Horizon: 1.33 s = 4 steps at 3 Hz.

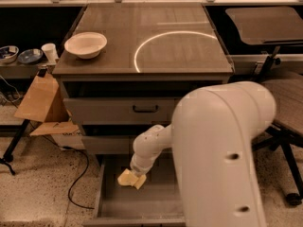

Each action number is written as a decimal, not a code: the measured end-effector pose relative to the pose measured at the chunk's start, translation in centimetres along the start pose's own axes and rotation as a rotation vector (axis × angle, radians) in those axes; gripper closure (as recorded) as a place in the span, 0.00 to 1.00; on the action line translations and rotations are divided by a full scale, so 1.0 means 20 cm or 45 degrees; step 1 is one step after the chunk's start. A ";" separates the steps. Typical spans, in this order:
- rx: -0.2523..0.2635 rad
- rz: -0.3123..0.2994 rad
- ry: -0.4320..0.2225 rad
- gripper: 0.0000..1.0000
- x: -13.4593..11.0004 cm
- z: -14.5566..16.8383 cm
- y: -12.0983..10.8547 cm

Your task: Place sponge into bottom drawer

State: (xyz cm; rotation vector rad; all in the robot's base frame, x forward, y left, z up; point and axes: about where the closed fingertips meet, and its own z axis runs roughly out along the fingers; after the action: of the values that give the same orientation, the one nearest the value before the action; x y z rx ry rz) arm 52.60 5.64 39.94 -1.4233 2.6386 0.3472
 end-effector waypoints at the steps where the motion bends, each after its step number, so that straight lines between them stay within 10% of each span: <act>1: -0.011 -0.005 -0.072 1.00 -0.05 0.30 0.01; 4: -0.113 -0.112 -0.004 1.00 -0.38 0.83 0.24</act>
Offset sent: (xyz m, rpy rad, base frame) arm 0.0231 0.1290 -0.1135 0.1460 -0.0424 0.0493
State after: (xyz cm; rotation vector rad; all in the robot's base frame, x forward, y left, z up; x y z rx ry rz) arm 52.83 18.59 26.13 -1.5578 2.5782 0.4610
